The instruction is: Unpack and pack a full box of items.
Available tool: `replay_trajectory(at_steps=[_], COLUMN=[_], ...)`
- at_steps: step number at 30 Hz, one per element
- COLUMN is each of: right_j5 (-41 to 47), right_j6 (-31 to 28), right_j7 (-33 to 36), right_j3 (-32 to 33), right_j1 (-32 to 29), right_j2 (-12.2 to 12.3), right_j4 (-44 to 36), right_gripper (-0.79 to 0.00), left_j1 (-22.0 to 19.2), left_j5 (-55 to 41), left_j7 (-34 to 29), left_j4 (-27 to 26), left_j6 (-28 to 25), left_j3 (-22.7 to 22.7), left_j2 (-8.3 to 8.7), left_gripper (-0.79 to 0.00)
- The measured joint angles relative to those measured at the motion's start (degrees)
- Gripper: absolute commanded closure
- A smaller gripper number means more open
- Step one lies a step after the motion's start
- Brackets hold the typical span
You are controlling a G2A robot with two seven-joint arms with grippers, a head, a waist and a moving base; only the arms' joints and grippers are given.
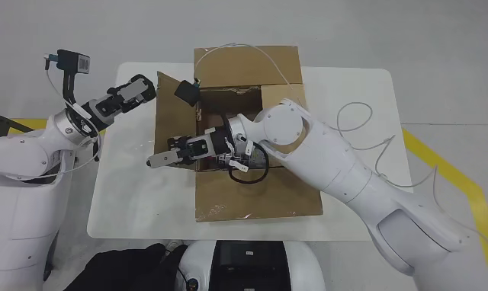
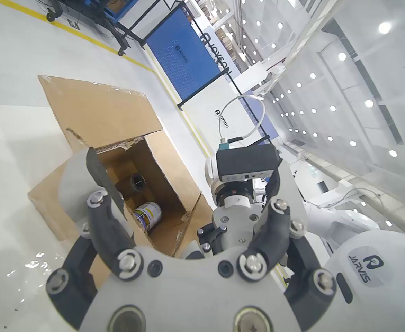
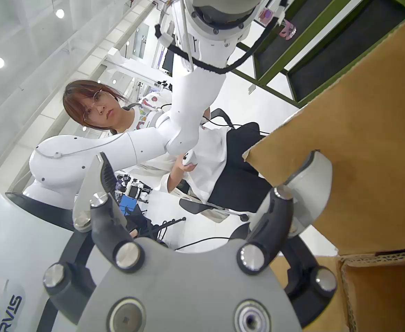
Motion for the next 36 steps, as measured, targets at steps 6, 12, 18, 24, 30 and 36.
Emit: replay_trajectory(at_steps=[6,12,18,24,30,36], right_j5=[-0.11,-0.84,-2.92,-7.8,-13.22,-15.7], right_j6=[0.03,-0.22,-0.23,2.93,7.59,10.33], right_j7=[1.89,2.47,1.63,1.39,1.59,1.9], right_j3=[-0.42,0.43,5.49,15.01,25.25,31.31], right_j1=[0.12,-0.23,-1.5,-5.92,-12.93,-18.28], right_j2=[-1.29,-2.02,-0.66,3.08,6.7,8.55], right_j4=[2.04,3.34,2.62,-2.87,-11.76,-17.67], right_gripper=[-0.785,-0.785,-0.785,-0.785,-0.785,-0.785], left_j1=[-1.69,-3.0,-2.34,-0.35,1.61,1.67], left_j5=[-2.08,-2.03,-0.43,0.48,1.98,3.06], left_j7=[0.08,-0.03,1.24,1.36,2.38,3.15], left_j4=[2.4,4.49,5.91,6.69,8.24,10.49], left_j6=[-0.95,-0.55,0.53,1.55,2.54,3.08], left_j3=[1.86,3.17,3.06,2.65,3.38,5.01], left_j2=[-0.32,-0.49,-0.48,-0.4,-0.5,-0.78], left_gripper=[-0.785,-0.785,-0.785,-0.785,-0.785,-0.785])
